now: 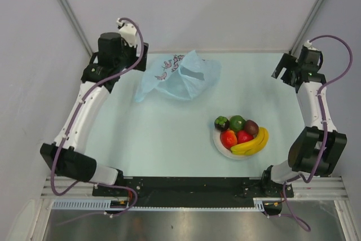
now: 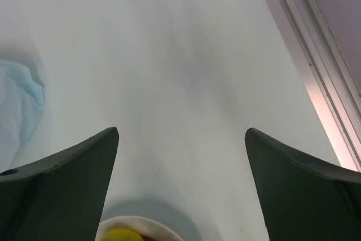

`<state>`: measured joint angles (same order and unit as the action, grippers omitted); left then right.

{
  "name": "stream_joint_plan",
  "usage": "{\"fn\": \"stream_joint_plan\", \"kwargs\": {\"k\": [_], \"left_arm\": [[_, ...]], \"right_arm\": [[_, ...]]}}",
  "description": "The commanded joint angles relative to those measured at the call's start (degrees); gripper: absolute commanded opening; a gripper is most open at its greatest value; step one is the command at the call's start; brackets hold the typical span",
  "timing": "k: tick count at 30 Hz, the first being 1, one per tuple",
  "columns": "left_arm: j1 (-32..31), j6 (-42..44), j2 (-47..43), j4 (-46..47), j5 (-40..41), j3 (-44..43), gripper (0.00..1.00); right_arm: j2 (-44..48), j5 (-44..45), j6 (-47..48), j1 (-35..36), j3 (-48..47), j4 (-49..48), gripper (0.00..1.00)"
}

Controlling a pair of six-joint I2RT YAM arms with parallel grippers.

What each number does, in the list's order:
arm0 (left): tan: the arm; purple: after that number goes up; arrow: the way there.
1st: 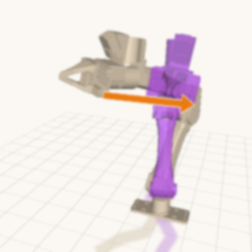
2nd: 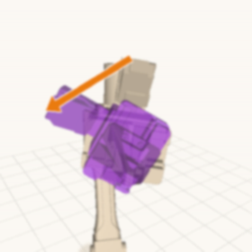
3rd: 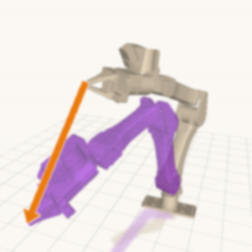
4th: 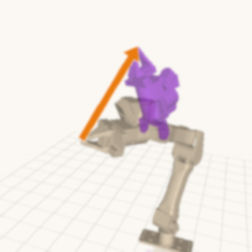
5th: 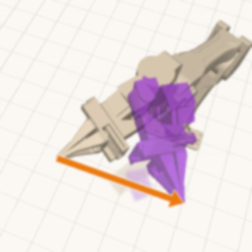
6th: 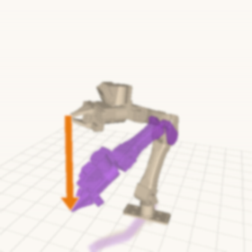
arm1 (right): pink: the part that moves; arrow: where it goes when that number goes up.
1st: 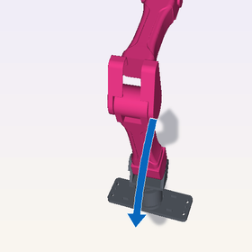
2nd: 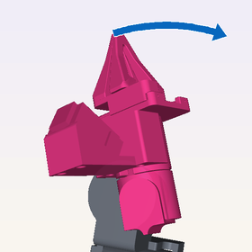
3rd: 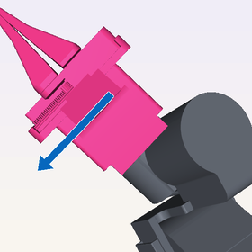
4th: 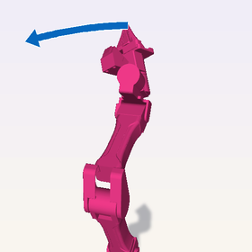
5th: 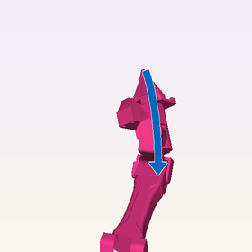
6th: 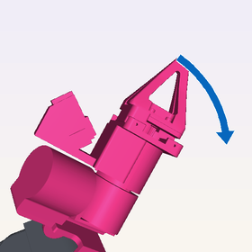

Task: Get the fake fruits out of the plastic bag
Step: Place the plastic bag at the center of the board, then reset both arms

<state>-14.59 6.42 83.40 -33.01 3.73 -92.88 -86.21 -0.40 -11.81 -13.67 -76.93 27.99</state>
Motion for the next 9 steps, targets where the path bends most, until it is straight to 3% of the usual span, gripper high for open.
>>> {"fn": "stream_joint_plan", "kwargs": {"k": [1, 9], "left_arm": [[0.3, -2.2, -6.0, 1.0, -2.4, 8.0, 1.0], [0.2, -6.1, -6.5, 1.8, -6.0, 14.2, 1.0]], "right_arm": [[4.3, 5.1, -0.1, 0.0, -0.1, 9.0, 1.0], [7.0, -1.5, 1.5, 0.5, 3.4, 6.6, 1.0]]}}
